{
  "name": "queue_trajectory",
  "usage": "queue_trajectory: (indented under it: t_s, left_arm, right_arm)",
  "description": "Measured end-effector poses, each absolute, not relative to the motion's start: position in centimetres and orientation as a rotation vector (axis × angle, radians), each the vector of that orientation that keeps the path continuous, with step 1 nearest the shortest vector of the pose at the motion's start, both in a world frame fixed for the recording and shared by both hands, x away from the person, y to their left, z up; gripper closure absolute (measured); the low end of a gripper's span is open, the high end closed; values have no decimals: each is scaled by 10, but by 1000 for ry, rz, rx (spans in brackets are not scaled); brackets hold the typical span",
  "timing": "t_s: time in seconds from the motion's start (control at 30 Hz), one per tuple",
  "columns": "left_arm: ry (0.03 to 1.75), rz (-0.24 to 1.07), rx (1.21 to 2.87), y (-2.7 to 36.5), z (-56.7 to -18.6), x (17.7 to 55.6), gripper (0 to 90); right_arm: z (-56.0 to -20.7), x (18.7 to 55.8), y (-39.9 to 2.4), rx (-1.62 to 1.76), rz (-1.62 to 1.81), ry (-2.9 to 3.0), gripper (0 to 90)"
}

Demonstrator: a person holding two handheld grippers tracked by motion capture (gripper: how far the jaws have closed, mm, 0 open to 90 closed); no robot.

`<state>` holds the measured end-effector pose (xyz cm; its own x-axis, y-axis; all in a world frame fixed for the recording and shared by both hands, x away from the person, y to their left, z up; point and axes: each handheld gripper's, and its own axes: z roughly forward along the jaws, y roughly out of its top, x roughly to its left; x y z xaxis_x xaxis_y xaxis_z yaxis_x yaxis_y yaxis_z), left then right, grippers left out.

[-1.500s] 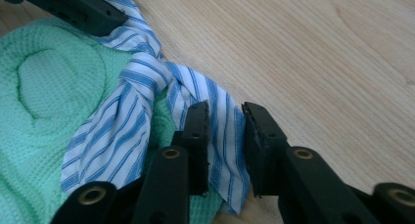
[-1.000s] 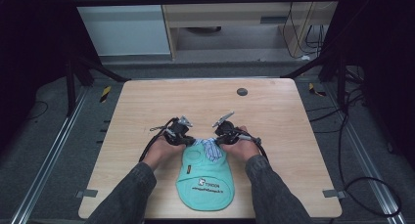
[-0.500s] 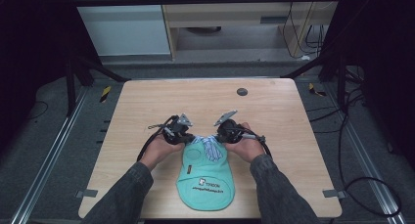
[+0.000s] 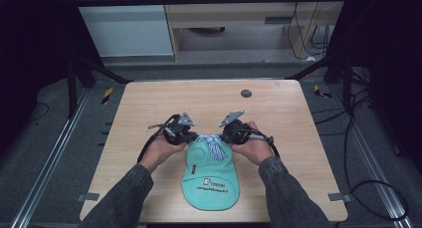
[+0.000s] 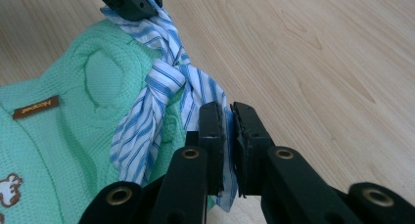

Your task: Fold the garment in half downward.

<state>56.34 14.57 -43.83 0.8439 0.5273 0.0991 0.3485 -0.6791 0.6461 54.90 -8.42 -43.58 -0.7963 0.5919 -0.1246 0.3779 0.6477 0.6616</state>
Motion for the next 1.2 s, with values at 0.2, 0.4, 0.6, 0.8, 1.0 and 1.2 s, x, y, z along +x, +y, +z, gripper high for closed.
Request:
queue_trajectory:
  t_s: [0.2, 0.4, 0.6, 0.8, 1.0, 1.2]
  left_arm:
    - [623, 407, 2356, 144, -430, 562, 862]
    - [607, 455, 2334, 142, -421, 557, 862]
    - [591, 473, 2327, 139, -418, 555, 862]
    - [573, 488, 2331, 138, -418, 555, 862]
    - [572, 496, 2338, 139, -418, 554, 862]
    - [576, 504, 2332, 141, -416, 554, 862]
  right_arm:
    - [-429, 548, -88, 761, 930, 2512, 832]
    - [-420, 543, -91, 737, 938, 2481, 832]
    - [-416, 542, -94, 718, 934, 2468, 833]
    - [-417, 543, -95, 692, 925, 2463, 833]
    - [-418, 544, -94, 686, 917, 2466, 833]
    - [-415, 545, -91, 666, 905, 2465, 833]
